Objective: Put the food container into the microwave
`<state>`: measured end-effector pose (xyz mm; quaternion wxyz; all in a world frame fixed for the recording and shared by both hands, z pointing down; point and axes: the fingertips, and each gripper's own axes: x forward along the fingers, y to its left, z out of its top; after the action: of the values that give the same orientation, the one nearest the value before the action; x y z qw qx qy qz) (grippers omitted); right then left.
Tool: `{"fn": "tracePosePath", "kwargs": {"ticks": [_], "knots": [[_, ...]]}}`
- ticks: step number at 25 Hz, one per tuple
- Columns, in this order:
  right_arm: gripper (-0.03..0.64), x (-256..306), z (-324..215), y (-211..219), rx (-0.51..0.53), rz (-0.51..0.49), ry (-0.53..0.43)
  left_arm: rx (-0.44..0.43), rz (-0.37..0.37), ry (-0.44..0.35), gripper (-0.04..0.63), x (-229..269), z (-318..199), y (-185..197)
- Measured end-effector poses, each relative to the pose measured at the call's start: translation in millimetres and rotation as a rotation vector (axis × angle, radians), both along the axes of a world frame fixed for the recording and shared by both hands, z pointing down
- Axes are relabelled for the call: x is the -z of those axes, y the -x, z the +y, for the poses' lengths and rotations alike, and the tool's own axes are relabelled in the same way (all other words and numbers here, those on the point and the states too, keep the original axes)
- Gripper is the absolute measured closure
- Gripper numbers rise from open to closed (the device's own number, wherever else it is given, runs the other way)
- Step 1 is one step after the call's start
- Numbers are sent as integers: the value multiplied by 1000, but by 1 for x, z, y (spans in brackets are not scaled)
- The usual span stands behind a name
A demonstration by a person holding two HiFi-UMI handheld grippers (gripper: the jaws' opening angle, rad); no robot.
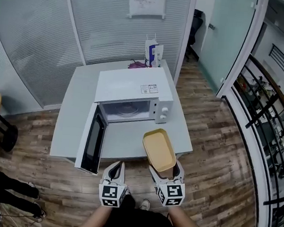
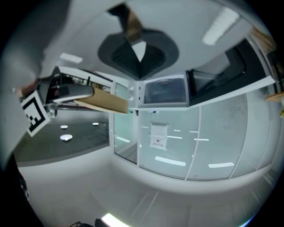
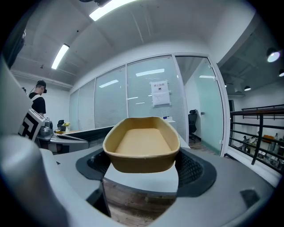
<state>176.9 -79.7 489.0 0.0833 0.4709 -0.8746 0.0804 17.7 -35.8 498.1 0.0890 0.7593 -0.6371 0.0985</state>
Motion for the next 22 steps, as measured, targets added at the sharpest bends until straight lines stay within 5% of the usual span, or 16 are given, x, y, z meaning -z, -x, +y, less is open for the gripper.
{"fn": "tracePosePath", "kwargs": {"ticks": [22], "knots": [[175, -43, -102, 90, -15, 108, 119, -39, 67, -14, 589, -11, -115, 85]]}}
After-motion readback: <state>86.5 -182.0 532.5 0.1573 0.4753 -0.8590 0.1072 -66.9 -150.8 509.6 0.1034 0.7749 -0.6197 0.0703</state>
